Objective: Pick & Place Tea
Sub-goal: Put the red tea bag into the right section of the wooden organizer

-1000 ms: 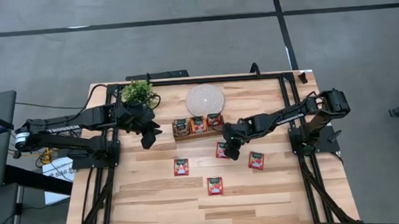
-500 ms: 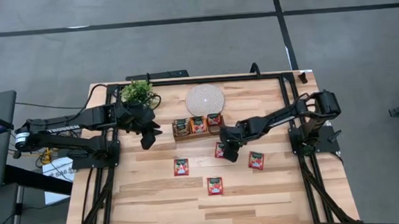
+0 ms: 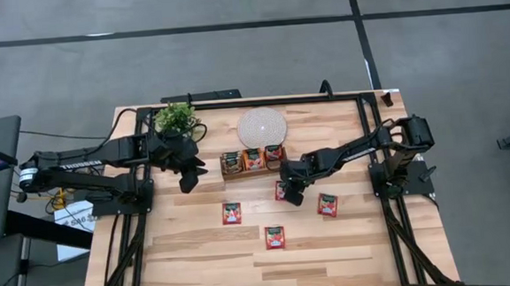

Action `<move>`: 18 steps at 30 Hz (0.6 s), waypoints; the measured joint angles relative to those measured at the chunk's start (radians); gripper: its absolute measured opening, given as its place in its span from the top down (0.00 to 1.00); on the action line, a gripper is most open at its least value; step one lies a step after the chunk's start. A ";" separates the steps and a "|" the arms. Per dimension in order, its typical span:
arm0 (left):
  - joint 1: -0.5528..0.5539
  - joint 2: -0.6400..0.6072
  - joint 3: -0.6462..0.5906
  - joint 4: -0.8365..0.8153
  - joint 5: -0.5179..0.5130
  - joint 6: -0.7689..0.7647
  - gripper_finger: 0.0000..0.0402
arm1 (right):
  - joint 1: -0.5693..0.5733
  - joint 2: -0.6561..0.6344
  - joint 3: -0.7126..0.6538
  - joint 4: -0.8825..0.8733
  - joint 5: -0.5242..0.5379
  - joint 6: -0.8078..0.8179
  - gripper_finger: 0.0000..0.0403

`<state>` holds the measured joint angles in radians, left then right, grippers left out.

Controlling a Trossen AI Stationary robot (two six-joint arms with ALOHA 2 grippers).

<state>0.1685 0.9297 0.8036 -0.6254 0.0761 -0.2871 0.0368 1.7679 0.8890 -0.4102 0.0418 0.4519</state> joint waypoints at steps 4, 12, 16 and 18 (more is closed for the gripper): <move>0.000 0.000 0.000 0.000 0.000 -0.009 0.68 | 0.000 0.000 -0.001 -0.002 0.001 0.001 0.99; 0.000 0.000 0.000 0.000 0.000 -0.015 0.68 | 0.000 -0.014 -0.002 -0.014 -0.005 0.042 0.99; 0.000 0.000 0.000 0.000 0.000 -0.016 0.68 | 0.002 -0.052 -0.008 -0.035 -0.019 0.049 1.00; 0.000 0.000 0.000 0.000 0.000 -0.016 0.68 | 0.004 -0.074 -0.012 -0.059 -0.025 0.055 1.00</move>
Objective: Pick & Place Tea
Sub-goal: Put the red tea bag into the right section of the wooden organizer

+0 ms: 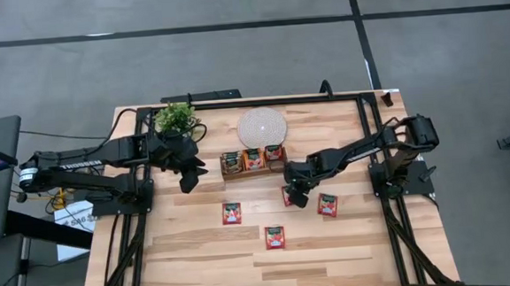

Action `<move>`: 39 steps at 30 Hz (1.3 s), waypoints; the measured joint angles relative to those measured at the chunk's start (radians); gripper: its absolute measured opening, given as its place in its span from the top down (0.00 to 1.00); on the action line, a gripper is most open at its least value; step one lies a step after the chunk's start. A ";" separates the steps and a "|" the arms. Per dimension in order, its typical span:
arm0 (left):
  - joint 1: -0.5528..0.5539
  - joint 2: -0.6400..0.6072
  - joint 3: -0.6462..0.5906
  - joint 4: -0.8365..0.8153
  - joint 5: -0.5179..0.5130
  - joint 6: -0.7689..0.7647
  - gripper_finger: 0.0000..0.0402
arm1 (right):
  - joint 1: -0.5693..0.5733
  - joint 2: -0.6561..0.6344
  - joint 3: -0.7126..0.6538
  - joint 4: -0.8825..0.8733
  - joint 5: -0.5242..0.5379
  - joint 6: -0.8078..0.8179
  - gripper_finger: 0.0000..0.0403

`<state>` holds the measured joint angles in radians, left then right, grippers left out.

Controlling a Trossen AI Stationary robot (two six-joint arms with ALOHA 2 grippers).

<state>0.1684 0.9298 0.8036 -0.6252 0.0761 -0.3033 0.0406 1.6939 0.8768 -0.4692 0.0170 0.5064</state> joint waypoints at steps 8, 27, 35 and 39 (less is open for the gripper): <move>0.000 0.000 0.000 0.000 0.000 0.000 0.68 | 0.023 -0.136 0.004 -0.026 -0.003 0.028 1.00; 0.000 0.000 0.000 0.001 0.000 -0.005 0.68 | -0.024 -0.113 0.375 -0.235 0.344 -0.286 1.00; 0.000 0.000 0.000 0.001 0.000 -0.005 0.68 | -0.100 -0.002 0.379 -0.223 0.404 -0.400 1.00; 0.000 0.000 0.000 0.001 0.000 -0.004 0.68 | -0.109 0.038 0.378 -0.166 0.406 -0.428 1.00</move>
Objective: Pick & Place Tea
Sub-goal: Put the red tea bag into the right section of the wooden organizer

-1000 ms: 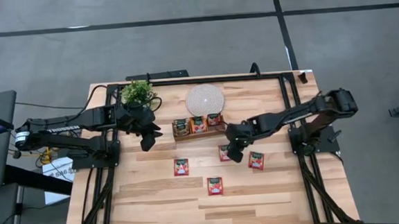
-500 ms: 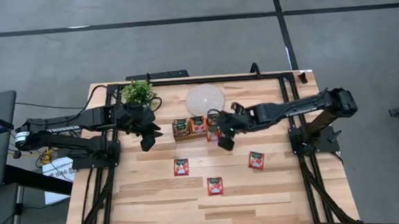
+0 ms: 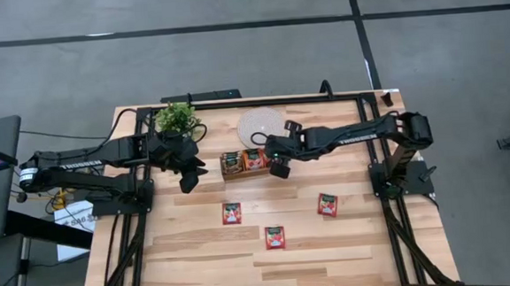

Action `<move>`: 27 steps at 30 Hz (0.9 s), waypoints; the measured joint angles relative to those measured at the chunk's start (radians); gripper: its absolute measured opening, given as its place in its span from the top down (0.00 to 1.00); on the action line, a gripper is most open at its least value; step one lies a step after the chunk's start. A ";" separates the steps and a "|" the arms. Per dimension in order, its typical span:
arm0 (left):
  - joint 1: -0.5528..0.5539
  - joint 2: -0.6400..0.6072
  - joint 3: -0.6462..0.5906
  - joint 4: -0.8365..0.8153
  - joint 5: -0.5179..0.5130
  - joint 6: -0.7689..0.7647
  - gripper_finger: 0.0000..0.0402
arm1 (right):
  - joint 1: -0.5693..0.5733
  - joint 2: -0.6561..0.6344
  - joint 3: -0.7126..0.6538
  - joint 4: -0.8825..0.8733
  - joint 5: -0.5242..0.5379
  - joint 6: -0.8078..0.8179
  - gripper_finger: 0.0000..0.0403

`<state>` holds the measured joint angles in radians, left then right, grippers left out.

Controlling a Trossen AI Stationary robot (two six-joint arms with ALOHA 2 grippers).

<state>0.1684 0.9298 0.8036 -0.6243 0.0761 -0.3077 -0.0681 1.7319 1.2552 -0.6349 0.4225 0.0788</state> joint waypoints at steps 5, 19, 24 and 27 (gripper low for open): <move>0.000 0.000 0.000 0.000 0.000 0.000 0.68 | -0.002 0.028 -0.001 0.023 0.021 -0.009 1.00; 0.000 0.000 0.000 -0.001 0.000 0.008 0.68 | -0.043 0.019 0.000 0.018 0.051 0.069 1.00; 0.000 0.000 0.000 -0.001 0.000 0.008 0.68 | -0.054 0.019 0.000 0.013 0.050 0.087 1.00; 0.000 0.000 0.000 -0.001 0.000 0.008 0.68 | -0.050 0.019 -0.021 0.036 0.049 0.104 1.00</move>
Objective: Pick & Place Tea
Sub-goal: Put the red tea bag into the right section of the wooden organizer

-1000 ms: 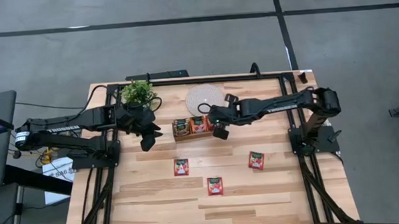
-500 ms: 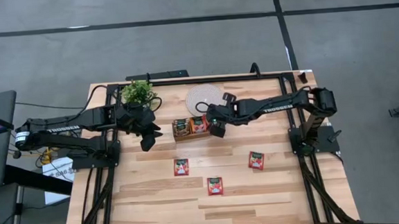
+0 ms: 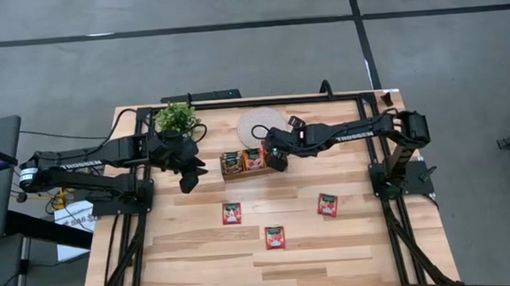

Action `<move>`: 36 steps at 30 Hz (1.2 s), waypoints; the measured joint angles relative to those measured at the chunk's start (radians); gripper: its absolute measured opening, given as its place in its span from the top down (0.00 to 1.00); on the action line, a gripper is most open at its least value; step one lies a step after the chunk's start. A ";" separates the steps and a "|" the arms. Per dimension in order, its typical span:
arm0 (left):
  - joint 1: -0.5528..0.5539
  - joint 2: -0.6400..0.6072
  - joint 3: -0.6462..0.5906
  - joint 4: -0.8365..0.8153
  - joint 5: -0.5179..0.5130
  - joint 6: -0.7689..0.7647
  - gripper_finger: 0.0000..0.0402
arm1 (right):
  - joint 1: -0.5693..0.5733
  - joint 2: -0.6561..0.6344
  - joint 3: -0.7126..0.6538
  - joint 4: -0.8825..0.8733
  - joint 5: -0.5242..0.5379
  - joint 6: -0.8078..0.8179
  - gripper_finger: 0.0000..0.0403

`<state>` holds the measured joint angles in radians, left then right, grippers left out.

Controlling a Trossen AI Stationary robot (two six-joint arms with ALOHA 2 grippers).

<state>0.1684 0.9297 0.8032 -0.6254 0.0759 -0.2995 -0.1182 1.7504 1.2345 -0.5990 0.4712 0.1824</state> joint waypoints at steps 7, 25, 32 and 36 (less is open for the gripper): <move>0.000 0.000 0.000 0.000 0.000 0.020 0.68 | 0.007 0.001 -0.035 0.016 0.000 0.035 1.00; 0.000 0.000 0.000 0.000 0.000 0.017 0.68 | 0.018 0.000 -0.035 0.053 0.000 0.053 1.00; 0.000 0.000 0.000 0.000 0.000 0.016 0.68 | 0.018 0.000 -0.036 0.053 -0.001 0.054 0.93; 0.000 0.000 0.000 0.000 0.000 0.013 0.68 | 0.018 0.000 -0.036 0.053 -0.001 0.055 0.81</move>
<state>0.1688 0.9295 0.8032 -0.6254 0.0761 -0.2863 -0.1005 1.7508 1.1989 -0.5461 0.4706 0.2379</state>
